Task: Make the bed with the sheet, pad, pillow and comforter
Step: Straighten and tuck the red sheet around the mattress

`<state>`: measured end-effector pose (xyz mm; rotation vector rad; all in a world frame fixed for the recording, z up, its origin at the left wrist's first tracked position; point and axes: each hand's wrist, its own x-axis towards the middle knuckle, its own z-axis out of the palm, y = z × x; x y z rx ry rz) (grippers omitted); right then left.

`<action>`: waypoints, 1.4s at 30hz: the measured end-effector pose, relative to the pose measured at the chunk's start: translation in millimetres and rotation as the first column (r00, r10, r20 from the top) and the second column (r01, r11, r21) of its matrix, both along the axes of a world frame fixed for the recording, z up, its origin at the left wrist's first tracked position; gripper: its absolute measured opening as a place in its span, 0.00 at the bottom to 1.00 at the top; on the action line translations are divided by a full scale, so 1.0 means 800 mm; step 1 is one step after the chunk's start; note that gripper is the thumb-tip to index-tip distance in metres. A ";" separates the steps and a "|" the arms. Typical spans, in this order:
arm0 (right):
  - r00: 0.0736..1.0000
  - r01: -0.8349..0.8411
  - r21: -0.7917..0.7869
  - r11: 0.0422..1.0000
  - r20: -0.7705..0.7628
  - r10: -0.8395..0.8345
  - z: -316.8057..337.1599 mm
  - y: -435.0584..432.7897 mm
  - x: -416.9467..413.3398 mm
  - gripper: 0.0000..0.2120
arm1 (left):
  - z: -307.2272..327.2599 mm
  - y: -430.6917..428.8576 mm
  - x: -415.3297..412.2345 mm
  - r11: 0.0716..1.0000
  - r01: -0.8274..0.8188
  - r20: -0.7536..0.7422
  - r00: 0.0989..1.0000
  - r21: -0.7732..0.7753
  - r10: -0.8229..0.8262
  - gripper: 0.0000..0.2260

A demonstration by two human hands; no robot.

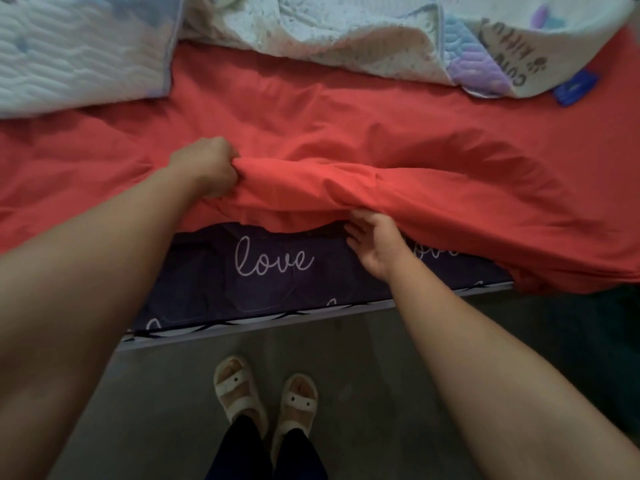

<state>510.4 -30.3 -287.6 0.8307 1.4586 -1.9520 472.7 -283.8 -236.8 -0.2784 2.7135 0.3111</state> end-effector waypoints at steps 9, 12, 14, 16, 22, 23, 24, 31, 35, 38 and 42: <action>0.914 0.398 -0.172 0.901 0.163 -0.372 -0.022 -0.044 -0.029 0.07 | 0.005 -0.007 0.003 0.981 -0.087 0.022 0.996 0.175 0.084 0.09; 0.865 0.492 -0.176 0.852 0.203 -0.458 -0.033 -0.043 -0.040 0.13 | 0.004 -0.010 0.002 0.980 -0.093 0.007 0.996 0.178 0.093 0.10; 0.869 0.492 -0.189 0.850 0.171 -0.465 -0.033 -0.044 -0.043 0.15 | 0.002 -0.012 0.003 0.980 -0.094 0.003 0.996 0.177 0.095 0.10; 0.859 0.511 -0.224 0.830 0.115 -0.499 -0.027 -0.044 -0.039 0.14 | 0.001 -0.013 0.001 0.980 -0.092 0.007 0.996 0.174 0.093 0.11; 0.758 0.617 -0.467 0.633 0.135 -0.639 -0.018 -0.024 -0.015 0.17 | 0.001 -0.014 -0.003 0.985 -0.068 0.007 0.998 0.157 0.068 0.11; 0.751 0.621 -0.490 0.613 0.146 -0.644 -0.015 -0.022 -0.014 0.18 | 0.001 -0.013 -0.002 0.986 -0.061 0.009 0.998 0.157 0.060 0.11; 0.749 0.619 -0.510 0.597 0.155 -0.645 -0.013 -0.020 -0.013 0.18 | 0.001 -0.014 -0.002 0.986 -0.053 0.008 0.999 0.156 0.052 0.12; 0.912 0.332 -0.606 0.722 0.012 -0.410 0.021 -0.010 -0.011 0.14 | -0.002 -0.011 0.013 0.995 0.026 -0.019 1.000 0.100 -0.024 0.14; 0.988 0.120 -0.533 0.837 -0.018 -0.154 0.040 -0.020 -0.001 0.13 | -0.003 -0.003 0.023 0.999 0.021 -0.071 0.997 0.045 -0.018 0.17; 0.990 0.121 -0.510 0.852 -0.002 -0.142 0.044 -0.029 0.004 0.12 | -0.001 0.005 0.035 0.988 0.005 -0.137 0.991 0.154 0.016 0.22; 0.984 0.169 -0.488 0.856 0.033 -0.176 0.053 -0.034 0.004 0.14 | 0.000 0.012 0.062 0.970 -0.023 -0.299 0.949 0.241 0.097 0.26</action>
